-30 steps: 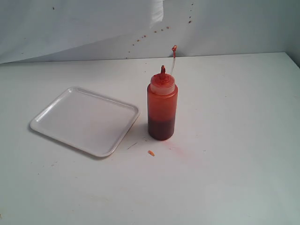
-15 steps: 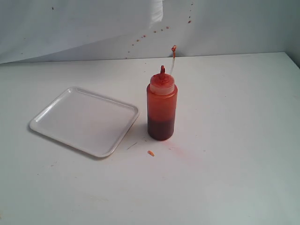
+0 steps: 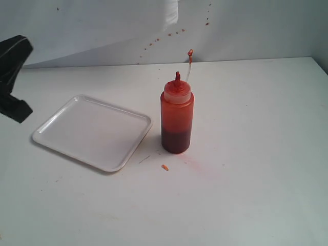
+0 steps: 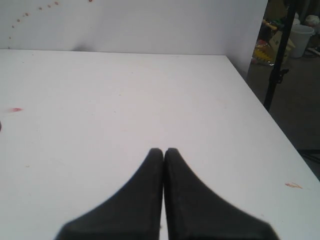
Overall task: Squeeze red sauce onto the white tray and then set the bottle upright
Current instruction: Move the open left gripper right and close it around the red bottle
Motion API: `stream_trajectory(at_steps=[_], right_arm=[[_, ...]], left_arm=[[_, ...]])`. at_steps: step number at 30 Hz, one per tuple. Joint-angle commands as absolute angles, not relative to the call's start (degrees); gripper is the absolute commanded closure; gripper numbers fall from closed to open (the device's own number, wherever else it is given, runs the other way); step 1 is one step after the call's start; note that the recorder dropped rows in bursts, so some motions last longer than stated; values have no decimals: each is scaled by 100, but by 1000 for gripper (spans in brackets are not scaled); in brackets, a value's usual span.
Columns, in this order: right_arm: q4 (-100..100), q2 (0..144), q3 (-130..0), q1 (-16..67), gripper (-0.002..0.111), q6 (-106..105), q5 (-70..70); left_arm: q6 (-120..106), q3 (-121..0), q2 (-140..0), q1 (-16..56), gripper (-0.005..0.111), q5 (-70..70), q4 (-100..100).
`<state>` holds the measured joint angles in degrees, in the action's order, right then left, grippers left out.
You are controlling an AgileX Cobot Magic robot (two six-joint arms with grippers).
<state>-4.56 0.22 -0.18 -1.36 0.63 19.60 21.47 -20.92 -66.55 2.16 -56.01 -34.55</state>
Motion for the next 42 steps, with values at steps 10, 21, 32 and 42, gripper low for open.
stream_trajectory(at_steps=[10,21,32,42], right_arm=[[-432,0,0,-118,108,47,1947],[-432,0,0,-118,108,47,1947],[-432,0,0,-118,108,47,1947],[-432,0,0,-118,108,47,1947]], left_arm=[[3000,-3232,-9168,220,101,-6996,-4695],[3440,-3232,-9806,231,29,-6996,-5606],[3440,-3232,-9806,528,20,-6996,-5633],[3456,-3232,-9806,528,2,-6987,-5711]])
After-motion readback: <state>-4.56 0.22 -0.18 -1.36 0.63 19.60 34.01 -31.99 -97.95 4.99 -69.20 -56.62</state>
